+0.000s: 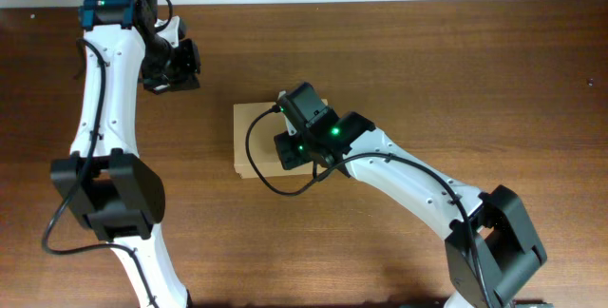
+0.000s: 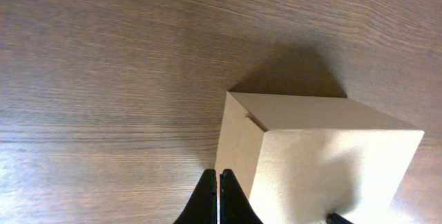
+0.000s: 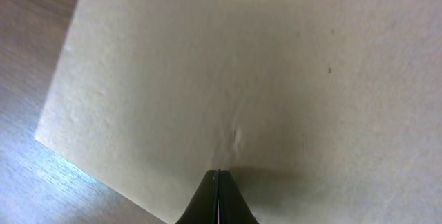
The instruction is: Pack container
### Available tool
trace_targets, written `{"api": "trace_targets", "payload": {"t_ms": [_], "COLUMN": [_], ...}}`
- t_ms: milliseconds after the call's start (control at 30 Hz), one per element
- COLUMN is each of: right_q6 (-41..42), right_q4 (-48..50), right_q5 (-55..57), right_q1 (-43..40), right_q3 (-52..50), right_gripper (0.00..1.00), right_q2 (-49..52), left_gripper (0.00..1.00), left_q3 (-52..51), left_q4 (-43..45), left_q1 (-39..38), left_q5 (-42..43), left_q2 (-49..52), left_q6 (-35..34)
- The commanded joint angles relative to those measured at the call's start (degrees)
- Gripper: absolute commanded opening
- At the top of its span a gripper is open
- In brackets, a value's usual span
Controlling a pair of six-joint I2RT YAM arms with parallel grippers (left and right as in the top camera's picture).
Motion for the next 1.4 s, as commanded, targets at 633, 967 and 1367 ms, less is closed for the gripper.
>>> {"api": "trace_targets", "payload": {"t_ms": [633, 967, 1367], "right_q6": [-3.0, -11.3, -17.6], "right_q4": [-10.7, -16.2, -35.0], "right_q5": [-2.6, -0.4, 9.3], "right_q1": [0.2, 0.2, 0.2], "right_q3": [13.8, 18.9, 15.9], "right_gripper": [0.99, 0.99, 0.99], "right_q2": [-7.6, -13.3, -38.9], "left_gripper": [1.0, 1.0, 1.0], "left_q3": [1.2, 1.2, -4.3], "left_q4": [-5.1, -9.6, -10.6], "left_q1": [-0.1, -0.1, -0.1], "left_q5": [-2.7, 0.8, -1.5], "left_q2": [-15.3, -25.0, -51.7], "left_q6": [-0.2, 0.1, 7.7]}}
